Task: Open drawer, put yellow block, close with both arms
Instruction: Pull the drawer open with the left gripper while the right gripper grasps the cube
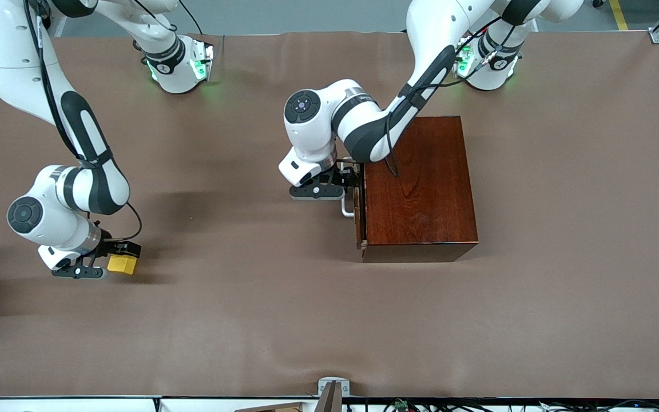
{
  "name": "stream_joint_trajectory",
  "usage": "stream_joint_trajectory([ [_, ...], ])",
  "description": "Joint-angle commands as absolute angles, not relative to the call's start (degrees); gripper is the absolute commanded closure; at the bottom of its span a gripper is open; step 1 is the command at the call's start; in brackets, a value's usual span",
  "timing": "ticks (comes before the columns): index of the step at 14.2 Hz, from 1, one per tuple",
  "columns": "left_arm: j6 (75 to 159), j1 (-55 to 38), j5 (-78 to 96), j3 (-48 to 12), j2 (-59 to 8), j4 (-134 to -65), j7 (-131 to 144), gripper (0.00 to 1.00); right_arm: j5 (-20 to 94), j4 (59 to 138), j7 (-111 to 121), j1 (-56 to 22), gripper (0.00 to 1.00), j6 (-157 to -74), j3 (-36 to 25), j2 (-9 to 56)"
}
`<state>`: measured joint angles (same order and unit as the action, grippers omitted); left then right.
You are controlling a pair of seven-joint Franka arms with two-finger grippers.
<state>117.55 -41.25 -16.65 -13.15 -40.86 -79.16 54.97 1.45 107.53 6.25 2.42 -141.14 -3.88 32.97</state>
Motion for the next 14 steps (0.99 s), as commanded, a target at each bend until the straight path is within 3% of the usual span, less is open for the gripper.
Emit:
stream_joint_trajectory([
  [1,120.49,-42.27,-16.61,-13.18,-41.75,-78.4,55.46,0.0,2.54,106.96,8.53,3.16,0.0,-141.24,-3.43,33.13],
  [8,124.44,-43.68,-15.65,-13.18,-42.01,-77.87,55.46,0.0,7.11,99.94,8.26,2.81,0.0,-141.33,-3.52,38.31],
  [14,129.54,-44.21,-14.94,-13.18,-42.98,-77.61,55.37,0.0,7.12,98.79,8.44,3.25,0.0,-140.98,-3.52,39.46],
])
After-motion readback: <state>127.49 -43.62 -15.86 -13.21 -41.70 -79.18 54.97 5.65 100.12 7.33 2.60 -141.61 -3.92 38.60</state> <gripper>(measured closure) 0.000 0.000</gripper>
